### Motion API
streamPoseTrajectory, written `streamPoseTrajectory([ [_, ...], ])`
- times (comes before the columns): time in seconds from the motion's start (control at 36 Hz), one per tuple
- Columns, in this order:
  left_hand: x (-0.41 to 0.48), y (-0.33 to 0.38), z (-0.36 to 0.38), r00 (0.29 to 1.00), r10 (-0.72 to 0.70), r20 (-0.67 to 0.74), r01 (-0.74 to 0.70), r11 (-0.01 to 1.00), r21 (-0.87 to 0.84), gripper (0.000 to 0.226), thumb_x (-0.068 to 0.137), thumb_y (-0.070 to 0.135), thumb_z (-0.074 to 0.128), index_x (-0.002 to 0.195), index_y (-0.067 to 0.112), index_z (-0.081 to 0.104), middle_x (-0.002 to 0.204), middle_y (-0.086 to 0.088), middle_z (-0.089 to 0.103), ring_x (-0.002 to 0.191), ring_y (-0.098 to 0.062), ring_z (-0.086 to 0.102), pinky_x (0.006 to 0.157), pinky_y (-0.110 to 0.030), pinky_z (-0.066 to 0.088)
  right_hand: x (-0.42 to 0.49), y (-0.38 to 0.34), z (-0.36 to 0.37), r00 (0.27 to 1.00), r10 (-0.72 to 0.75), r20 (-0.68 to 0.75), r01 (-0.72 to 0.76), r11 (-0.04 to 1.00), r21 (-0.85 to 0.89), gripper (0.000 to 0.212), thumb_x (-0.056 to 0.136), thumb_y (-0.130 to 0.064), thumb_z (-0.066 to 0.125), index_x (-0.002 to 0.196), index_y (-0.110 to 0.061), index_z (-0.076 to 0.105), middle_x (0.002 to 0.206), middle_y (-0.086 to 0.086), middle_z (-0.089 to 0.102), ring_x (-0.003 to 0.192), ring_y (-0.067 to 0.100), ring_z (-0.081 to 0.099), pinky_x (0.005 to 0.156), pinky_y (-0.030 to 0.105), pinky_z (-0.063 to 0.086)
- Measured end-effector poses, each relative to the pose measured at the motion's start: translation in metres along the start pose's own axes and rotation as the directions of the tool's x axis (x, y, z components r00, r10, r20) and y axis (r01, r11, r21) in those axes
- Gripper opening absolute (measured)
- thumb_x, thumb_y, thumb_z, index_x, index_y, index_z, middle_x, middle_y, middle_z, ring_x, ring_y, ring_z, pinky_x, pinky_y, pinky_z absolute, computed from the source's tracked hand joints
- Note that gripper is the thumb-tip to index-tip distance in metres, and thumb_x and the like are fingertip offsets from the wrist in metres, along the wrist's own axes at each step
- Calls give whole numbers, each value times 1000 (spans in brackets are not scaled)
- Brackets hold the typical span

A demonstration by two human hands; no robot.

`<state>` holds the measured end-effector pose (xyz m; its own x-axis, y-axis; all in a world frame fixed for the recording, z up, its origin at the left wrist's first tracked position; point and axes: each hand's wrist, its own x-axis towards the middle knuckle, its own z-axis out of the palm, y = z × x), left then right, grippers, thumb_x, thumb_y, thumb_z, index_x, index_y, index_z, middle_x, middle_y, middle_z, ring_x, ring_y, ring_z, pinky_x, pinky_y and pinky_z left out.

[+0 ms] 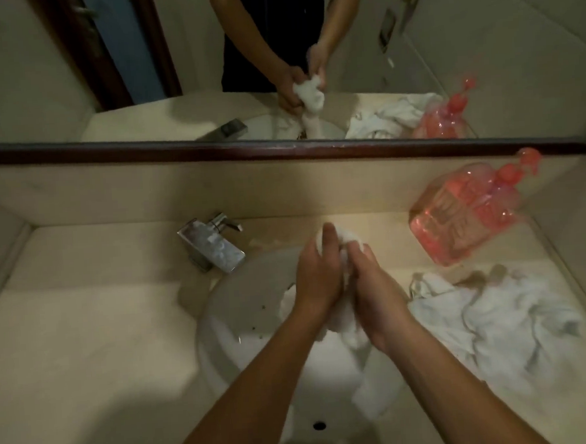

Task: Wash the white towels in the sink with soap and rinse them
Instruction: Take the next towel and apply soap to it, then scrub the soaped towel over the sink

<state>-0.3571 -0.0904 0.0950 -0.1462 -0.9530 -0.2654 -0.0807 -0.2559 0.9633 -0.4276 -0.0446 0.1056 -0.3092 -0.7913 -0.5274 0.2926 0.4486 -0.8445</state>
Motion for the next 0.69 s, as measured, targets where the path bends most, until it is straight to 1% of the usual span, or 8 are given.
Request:
streamPoseTrajectory([
  [0.06,-5,-7,3,999,13,31,-16,995,98,63,106,65,40,109,14,77,105,-7,78,101,-20,72,86,-33,53,11,8,-5,998,26,-55,-22,996,83,78,73,-86,63,139,-43,60,142,2,67,133,25,63,115,55,47],
  [0.08,-6,-7,4,999,13,49,-19,993,118,60,109,59,40,106,13,78,102,-7,78,99,-21,72,82,-32,53,14,8,-6,997,22,-79,-16,996,86,75,72,-85,60,133,-41,63,138,3,69,130,26,65,114,56,48],
  [0.17,2,-11,-1,1000,23,10,-24,989,148,59,106,63,42,94,16,76,91,-4,77,90,-19,72,77,-31,53,-2,9,5,992,-14,-126,23,997,68,48,99,-65,45,118,-29,69,122,5,74,119,24,70,110,53,52],
  [0.28,17,-5,-6,1000,-9,-18,12,990,141,57,111,56,37,94,19,76,90,2,75,89,-16,69,77,-26,54,-15,15,12,994,-88,-65,90,995,32,38,115,-45,33,129,-32,66,126,-6,73,118,5,68,105,31,53],
  [0.36,10,-4,5,998,-36,53,29,991,132,73,101,71,31,91,17,79,89,-1,79,92,-22,75,90,-42,59,10,2,-1,971,-81,-226,87,996,14,51,109,-57,35,135,-23,62,131,3,70,123,17,67,112,46,52],
  [0.42,4,-6,13,997,-24,69,13,988,151,74,94,72,28,92,19,80,95,-3,81,96,-22,75,91,-40,57,23,-4,-5,960,-63,-273,75,997,32,67,98,-67,37,137,-17,60,132,8,70,122,25,67,110,52,53],
  [0.56,12,-12,8,997,-70,-26,73,991,113,68,111,61,31,84,16,75,79,2,75,82,-19,72,71,-31,52,-10,11,7,992,-44,-115,47,999,27,41,114,-47,34,135,-28,64,124,-5,73,113,7,69,96,28,55],
  [0.69,1,-28,3,979,-183,96,177,982,65,76,93,82,32,91,24,81,90,0,82,94,-23,78,97,-49,58,24,15,-14,979,-4,-205,23,996,91,42,116,-41,34,126,-16,67,118,7,76,109,21,74,94,35,60],
])
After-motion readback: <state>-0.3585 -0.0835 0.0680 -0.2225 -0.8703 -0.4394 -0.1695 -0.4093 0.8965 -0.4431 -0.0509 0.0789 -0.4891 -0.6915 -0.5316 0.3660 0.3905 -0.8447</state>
